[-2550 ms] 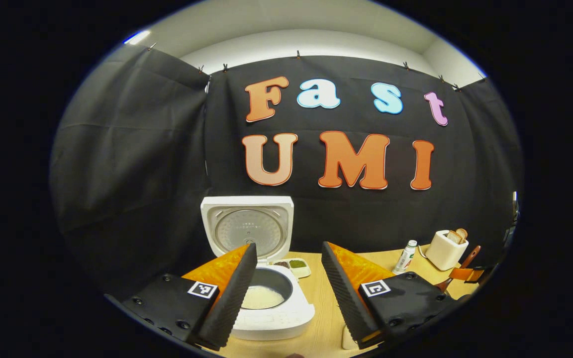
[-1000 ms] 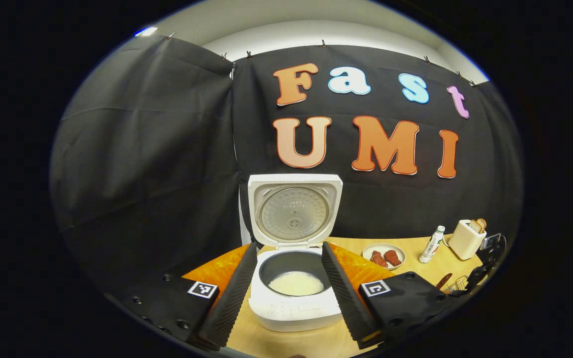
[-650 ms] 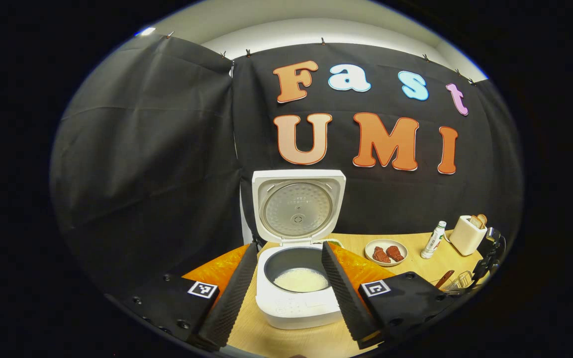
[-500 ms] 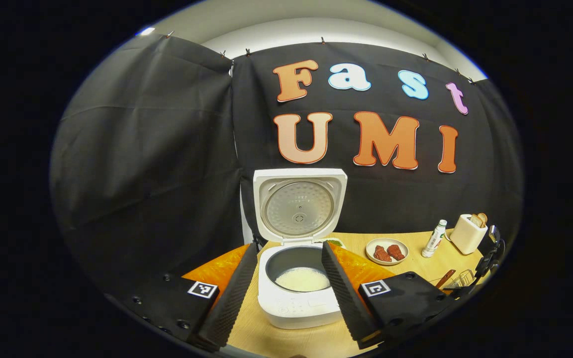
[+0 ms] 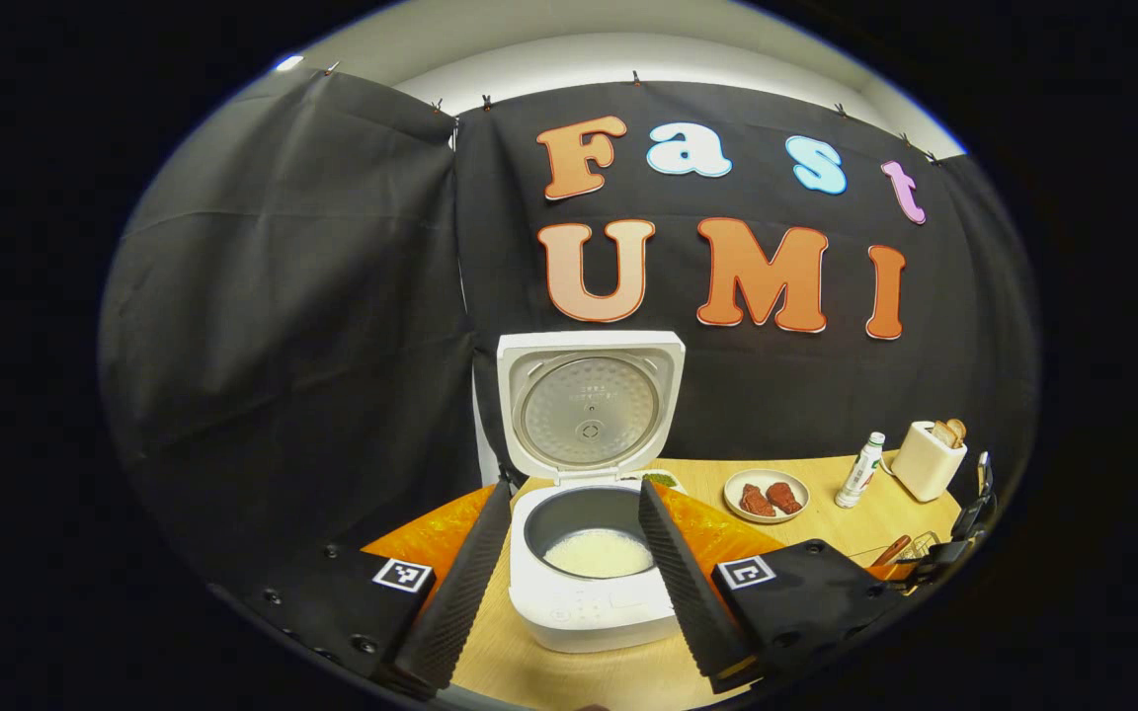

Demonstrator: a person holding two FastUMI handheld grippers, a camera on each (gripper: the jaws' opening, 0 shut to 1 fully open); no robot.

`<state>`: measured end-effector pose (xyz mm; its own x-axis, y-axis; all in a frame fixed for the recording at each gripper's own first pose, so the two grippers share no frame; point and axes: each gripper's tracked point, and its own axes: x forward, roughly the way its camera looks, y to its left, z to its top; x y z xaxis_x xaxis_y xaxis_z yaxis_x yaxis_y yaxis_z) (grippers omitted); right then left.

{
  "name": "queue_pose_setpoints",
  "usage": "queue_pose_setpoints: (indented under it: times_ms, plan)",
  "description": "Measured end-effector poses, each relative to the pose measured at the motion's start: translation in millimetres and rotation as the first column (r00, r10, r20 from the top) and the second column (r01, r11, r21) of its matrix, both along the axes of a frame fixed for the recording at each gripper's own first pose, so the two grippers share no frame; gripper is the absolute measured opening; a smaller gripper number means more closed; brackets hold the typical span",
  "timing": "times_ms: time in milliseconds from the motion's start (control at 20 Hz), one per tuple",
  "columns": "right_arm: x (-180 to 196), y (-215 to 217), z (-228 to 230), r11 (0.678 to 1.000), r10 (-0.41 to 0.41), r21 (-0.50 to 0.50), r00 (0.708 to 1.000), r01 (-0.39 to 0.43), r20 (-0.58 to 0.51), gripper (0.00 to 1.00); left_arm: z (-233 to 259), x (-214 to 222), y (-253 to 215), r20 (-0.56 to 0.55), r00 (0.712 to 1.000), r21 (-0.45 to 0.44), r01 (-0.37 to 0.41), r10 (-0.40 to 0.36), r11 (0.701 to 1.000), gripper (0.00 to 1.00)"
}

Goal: Close the left gripper, press the button to open the rice cooker; take a wooden spoon from the chopstick holder with the right hand, scoop a spoonful of rice and pour it into the rice cooker, then put the wooden spoon back into the chopstick holder.

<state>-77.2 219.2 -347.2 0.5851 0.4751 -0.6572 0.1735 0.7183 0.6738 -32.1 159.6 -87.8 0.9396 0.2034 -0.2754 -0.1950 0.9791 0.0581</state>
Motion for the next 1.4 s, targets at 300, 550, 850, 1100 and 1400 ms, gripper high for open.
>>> queue_pose_setpoints:
  times_ms: [300,550,850,1100,1400]
  plan:
    - [4.2,-26.5,5.7,0.983,-0.068,0.17,0.997,0.073,-0.037,0.09,2.7,4.2,-14.5,0.001,1.0,0.01,0.019,-0.019,1.0,0.9]
    - [17.3,-49.5,18.5,0.951,-0.138,0.272,0.989,0.148,-0.057,0.09,5.0,7.7,-29.8,0.006,0.999,0.007,0.038,-0.038,0.999,0.89]
    - [33.8,-64.5,45.8,0.888,-0.205,0.401,0.974,0.225,-0.092,0.09,7.2,9.4,-44.6,0.016,0.999,0.004,0.046,-0.046,0.999,0.86]
    - [45.5,-59.3,77.3,0.84,-0.211,0.49,0.972,0.235,-0.104,0.09,10.6,8.6,-46.4,0.029,0.999,0.002,0.032,-0.032,0.999,0.87]
    - [52.7,-25.8,114.1,0.792,-0.189,0.562,0.971,0.238,-0.145,0.09,13.2,-1.7,-31.6,0.043,0.999,-0.007,-0.011,0.012,1.0,0.86]
